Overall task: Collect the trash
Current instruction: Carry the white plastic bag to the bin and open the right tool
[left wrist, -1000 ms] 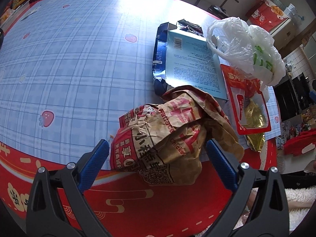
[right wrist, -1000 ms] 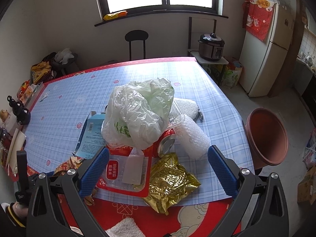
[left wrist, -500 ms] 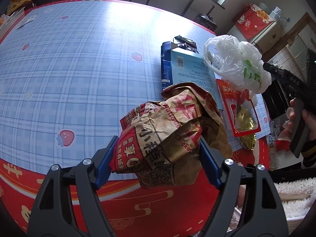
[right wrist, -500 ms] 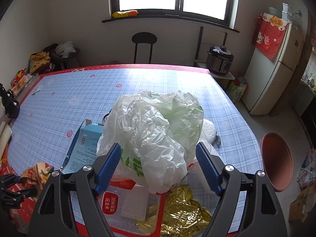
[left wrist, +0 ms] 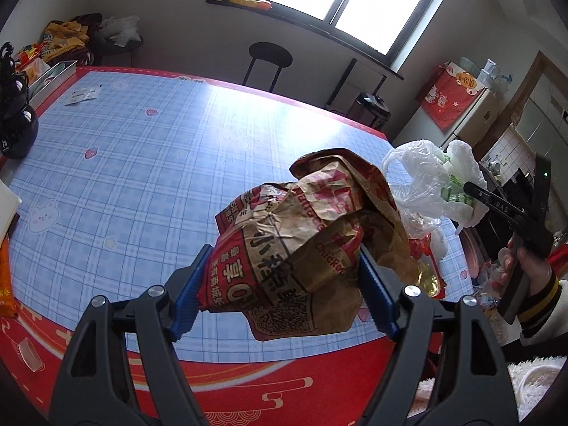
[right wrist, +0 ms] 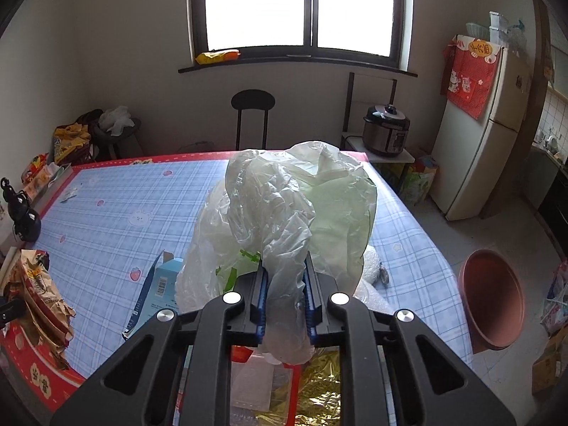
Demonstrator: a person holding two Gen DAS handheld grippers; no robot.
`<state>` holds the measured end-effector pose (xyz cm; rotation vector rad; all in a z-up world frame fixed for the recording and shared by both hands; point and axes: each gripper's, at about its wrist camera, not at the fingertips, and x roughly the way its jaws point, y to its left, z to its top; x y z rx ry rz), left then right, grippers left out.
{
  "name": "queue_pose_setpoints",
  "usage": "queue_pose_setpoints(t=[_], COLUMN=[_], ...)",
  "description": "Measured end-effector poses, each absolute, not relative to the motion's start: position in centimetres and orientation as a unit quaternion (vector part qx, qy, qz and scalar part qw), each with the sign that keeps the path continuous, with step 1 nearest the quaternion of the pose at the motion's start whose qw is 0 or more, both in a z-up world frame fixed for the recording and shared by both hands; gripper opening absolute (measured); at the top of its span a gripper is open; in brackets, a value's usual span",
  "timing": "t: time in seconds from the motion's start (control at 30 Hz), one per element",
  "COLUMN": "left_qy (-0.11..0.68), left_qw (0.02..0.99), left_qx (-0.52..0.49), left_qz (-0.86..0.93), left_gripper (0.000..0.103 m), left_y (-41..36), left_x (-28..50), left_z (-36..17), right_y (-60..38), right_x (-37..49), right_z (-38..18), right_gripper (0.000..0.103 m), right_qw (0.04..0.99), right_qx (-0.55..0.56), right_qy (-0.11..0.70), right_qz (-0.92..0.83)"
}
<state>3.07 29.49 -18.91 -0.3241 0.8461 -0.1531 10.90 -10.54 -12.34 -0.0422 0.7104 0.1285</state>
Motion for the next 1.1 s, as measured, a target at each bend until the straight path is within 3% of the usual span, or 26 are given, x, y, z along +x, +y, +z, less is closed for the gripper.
queue_pose_setpoints(t=[0.27, 0.53, 0.8, 1.1], left_qy=[0.388, 0.365, 0.342, 0.355], left_qw=[0.906, 0.919, 0.928, 0.926], left_qx=[-0.136, -0.135, -0.146, -0.128], left_qz=[-0.098, -0.062, -0.028, -0.009], left_gripper=[0.077, 0.078, 0.078, 0.079], left_y=[23.8, 14.5, 4.4, -3.4], left_x=[5.7, 6.0, 5.1, 3.3], left_z=[-16.6, -13.6, -10.3, -8.9], right_y=[-18.7, -34.3, -50.1, -56.7], right_x=[8.1, 7.4, 9.3, 13.4], right_z=[-5.8, -4.2, -8.7, -15.1], right_gripper=[0.018, 0.018, 0.018, 0.022], right_qw=[0.966, 0.973, 0.956, 0.933], right_qx=[0.003, 0.032, 0.094, 0.129], right_qy=[0.257, 0.225, 0.264, 0.327], right_qz=[0.022, -0.042, -0.091, -0.078])
